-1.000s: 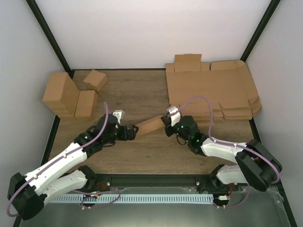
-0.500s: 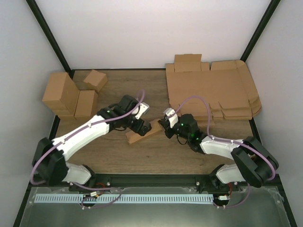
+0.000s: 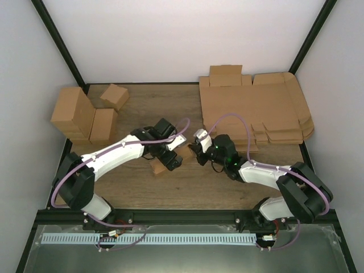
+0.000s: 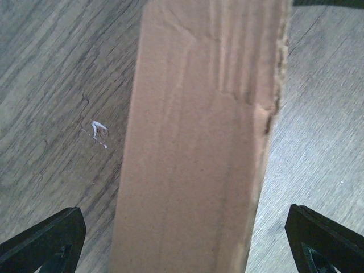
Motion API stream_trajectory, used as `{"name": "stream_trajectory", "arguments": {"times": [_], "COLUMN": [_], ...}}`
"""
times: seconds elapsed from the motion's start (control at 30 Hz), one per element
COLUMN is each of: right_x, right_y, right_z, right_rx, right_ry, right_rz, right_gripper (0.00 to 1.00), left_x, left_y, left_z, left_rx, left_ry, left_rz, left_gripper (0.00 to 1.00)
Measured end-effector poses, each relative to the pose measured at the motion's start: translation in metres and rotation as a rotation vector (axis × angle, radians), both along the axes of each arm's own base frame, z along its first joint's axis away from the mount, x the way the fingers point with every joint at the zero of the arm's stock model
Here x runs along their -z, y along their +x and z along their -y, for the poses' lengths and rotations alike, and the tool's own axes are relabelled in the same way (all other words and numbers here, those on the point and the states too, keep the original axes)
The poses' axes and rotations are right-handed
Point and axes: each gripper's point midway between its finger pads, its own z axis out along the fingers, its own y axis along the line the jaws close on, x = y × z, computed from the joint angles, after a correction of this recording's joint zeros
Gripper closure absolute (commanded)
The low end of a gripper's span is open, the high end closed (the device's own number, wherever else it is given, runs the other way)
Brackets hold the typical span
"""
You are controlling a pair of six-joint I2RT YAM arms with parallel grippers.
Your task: Fold the paper box
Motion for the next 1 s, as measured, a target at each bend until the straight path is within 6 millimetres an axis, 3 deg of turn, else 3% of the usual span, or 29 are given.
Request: {"name": "stream_trajectory", "arguments": {"times": [0.17, 0.6, 1.0], "right_x": [-0.006, -0.01, -0.014], "right_y": [0.002, 0.005, 0.014], "right_z": [-0.004, -0.008, -0.015], "right_rx": [-0.008, -0.009, 0.046], "right_ry": [0.001, -0.004, -0.001], "right_rz": [-0.004, -0.076, -0.237], "right_gripper": [0.99, 0.99, 0.99], "left_x": [0.002, 0.003, 0.013], "left_y": [0.002, 0.016, 0.018], "left_z": [-0.002, -0.007, -0.004], "left_rx": [0.001, -0.055, -0.069], "left_ry": [0.051, 0.082, 0.1], "left_rz": [0.048, 0.113, 0.107], "left_gripper": [0.16, 0.29, 0.29]}}
